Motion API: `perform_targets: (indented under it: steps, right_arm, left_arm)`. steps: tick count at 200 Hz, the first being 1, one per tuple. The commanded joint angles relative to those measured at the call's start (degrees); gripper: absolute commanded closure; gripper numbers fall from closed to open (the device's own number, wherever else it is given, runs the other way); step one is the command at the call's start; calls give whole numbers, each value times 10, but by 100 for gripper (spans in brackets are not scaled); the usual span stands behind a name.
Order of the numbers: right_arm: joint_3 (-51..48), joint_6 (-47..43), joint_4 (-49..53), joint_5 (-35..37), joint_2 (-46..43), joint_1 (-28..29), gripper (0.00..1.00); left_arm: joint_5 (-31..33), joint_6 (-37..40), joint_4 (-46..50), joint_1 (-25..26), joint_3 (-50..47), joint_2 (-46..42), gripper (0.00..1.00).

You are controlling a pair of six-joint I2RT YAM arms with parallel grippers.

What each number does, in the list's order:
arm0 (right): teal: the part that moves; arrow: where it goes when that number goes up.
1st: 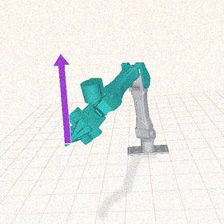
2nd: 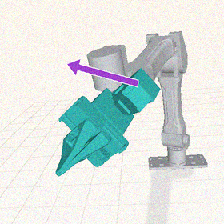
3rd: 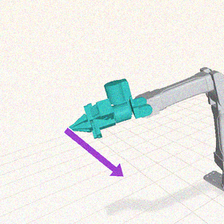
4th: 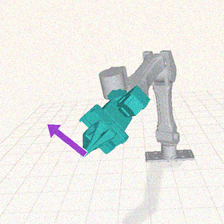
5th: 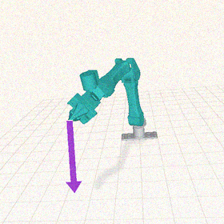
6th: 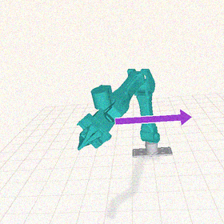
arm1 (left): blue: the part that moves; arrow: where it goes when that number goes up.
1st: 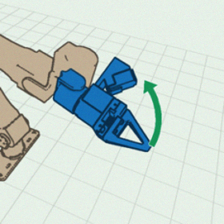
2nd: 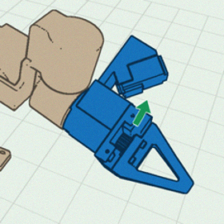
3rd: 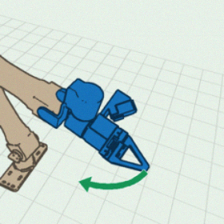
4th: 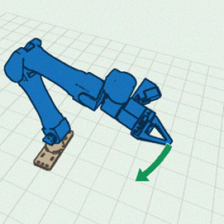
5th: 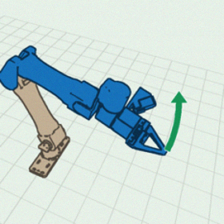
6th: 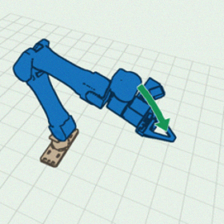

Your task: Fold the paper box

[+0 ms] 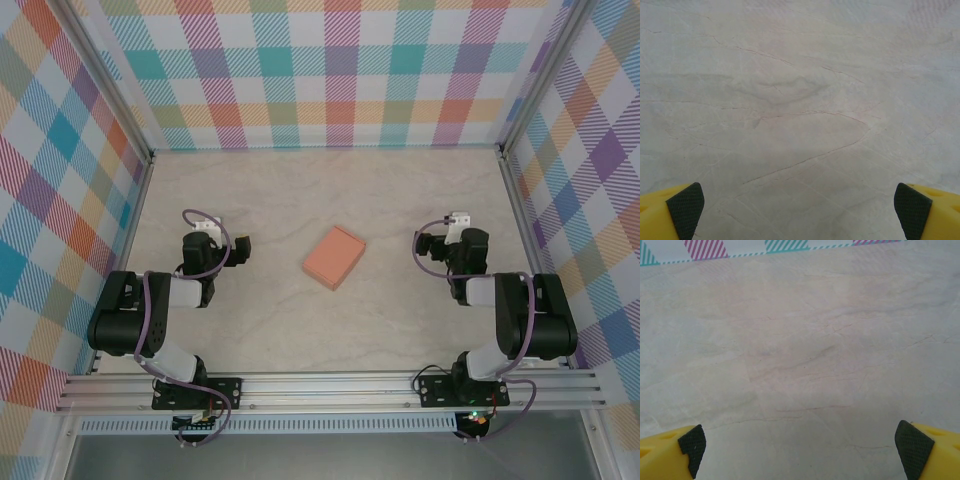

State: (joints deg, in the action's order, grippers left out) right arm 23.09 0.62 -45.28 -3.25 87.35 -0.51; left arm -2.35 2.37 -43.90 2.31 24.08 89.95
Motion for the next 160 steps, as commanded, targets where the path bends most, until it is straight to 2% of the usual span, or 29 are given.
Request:
perform_targets:
  steps: [1,160]
  right_arm:
    - [14,-3,8,9,1,6,0]
    - [20,-2,16,3,3,4,0]
  left_arm:
    - [15,-5,-19,-2,4,1,0]
    - [35,-7,-15,3,6,0,0]
